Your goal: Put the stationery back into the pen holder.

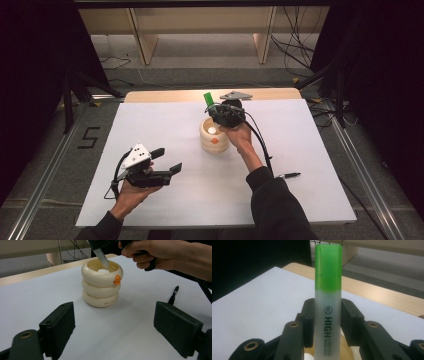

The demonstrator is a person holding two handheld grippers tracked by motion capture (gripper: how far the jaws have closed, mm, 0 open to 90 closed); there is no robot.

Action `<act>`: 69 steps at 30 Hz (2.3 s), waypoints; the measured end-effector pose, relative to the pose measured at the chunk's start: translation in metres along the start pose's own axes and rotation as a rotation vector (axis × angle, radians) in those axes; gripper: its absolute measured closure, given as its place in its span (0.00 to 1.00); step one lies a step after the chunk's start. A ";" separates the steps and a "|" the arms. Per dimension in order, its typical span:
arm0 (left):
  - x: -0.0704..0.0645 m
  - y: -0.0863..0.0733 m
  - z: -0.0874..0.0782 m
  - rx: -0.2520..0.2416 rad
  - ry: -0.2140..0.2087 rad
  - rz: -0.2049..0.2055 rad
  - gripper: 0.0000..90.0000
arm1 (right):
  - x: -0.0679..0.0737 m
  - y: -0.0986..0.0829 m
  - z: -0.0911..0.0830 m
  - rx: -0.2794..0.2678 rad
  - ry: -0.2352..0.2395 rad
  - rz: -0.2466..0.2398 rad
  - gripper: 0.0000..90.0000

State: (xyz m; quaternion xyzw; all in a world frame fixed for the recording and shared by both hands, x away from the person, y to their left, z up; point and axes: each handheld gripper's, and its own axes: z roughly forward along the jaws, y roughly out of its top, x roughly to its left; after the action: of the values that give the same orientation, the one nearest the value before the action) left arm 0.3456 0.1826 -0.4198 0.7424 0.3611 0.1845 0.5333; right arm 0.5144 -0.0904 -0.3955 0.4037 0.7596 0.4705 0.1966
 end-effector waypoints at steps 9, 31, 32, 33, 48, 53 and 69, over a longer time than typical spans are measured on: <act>0.000 0.000 0.000 0.001 -0.001 -0.001 0.19 | -0.002 -0.004 0.002 0.007 -0.007 0.002 0.74; 0.000 0.000 0.001 0.005 -0.005 -0.001 0.18 | -0.004 -0.012 0.003 0.028 -0.022 0.015 0.65; 0.000 0.000 0.001 0.006 -0.006 -0.001 0.18 | -0.004 -0.011 0.001 0.021 -0.017 0.021 0.62; 0.000 -0.001 0.001 0.010 -0.006 0.000 0.18 | -0.004 -0.009 -0.002 0.014 -0.019 0.021 0.61; 0.000 -0.001 0.001 0.009 -0.003 0.003 0.18 | -0.020 0.003 -0.044 -0.028 0.037 0.036 0.46; 0.000 -0.001 0.001 0.008 -0.002 0.003 0.18 | -0.026 0.003 -0.062 -0.008 0.059 0.009 0.41; 0.000 -0.001 0.002 0.009 0.000 0.000 0.18 | -0.034 -0.016 -0.106 0.101 0.101 -0.107 0.34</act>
State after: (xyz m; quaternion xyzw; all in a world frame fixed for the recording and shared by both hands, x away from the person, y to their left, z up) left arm 0.3464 0.1812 -0.4216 0.7447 0.3621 0.1830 0.5299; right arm 0.4562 -0.1799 -0.3614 0.3477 0.8117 0.4404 0.1621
